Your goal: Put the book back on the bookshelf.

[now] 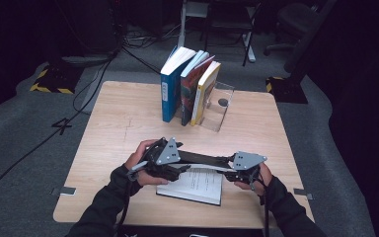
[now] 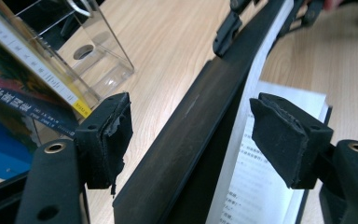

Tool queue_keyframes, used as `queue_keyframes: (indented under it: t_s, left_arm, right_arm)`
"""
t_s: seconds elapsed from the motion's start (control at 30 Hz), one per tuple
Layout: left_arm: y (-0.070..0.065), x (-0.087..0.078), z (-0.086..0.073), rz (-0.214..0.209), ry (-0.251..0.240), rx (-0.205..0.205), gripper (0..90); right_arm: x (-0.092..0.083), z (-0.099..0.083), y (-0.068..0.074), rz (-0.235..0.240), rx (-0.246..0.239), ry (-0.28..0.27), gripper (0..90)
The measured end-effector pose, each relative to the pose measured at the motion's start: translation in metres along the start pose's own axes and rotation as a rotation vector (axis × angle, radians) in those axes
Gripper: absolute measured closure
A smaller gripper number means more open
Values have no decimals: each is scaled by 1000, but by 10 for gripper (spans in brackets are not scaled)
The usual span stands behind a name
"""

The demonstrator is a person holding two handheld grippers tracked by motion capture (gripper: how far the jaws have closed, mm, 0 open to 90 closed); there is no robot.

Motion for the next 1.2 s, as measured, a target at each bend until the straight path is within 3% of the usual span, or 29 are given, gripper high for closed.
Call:
queue_keyframes:
  t_s: [0.13, 0.23, 0.37, 0.47, 0.53, 0.57, 0.6, 0.73, 0.87, 0.93, 1.03, 1.2]
  left_arm:
    - [-9, 3, 6, -11, -20, -1, 286]
    - [-18, 17, 9, 10, 17, 25, 273]
    - [-24, 32, 8, -6, 55, 30, 271]
    - [-28, 45, 6, 40, 114, 38, 277]
    - [-29, 48, 5, 51, 127, 41, 299]
    - [-29, 48, 5, 85, 132, 49, 312]
    - [-28, 48, 4, 109, 132, 44, 410]
    - [-24, 45, 2, 70, 127, 25, 465]
    - [-23, 43, 0, 49, 125, 42, 541]
    - [-23, 43, 0, 45, 130, 47, 549]
    - [-24, 42, -2, 38, 120, 55, 569]
    - [-21, 38, -4, 26, 101, 41, 576]
  right_arm:
    - [0, 0, 0, 0, 3, -1, 636]
    - [2, 1, 0, 0, 3, 0, 635]
    - [3, 3, 2, 1, -4, 4, 631]
    - [5, 4, 3, 4, -7, 7, 627]
    - [5, 5, 3, 5, -4, 7, 627]
    - [6, 5, 3, 5, -4, 6, 626]
    - [6, 6, 3, 4, -4, 8, 624]
    - [8, 7, 4, 3, 5, 4, 622]
    - [9, 7, 3, 12, 15, -5, 602]
    - [9, 7, 3, 36, 41, -23, 574]
    - [9, 6, 1, 31, 43, -26, 475]
    - [11, -9, -11, 4, 65, 26, 436]
Point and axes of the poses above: each handheld gripper's, and its own axes: x roughly forward along the jaws, z roughly out of its top, y roughly to its left, the point moved 4 cm from there along x, roughly forward along the jaws
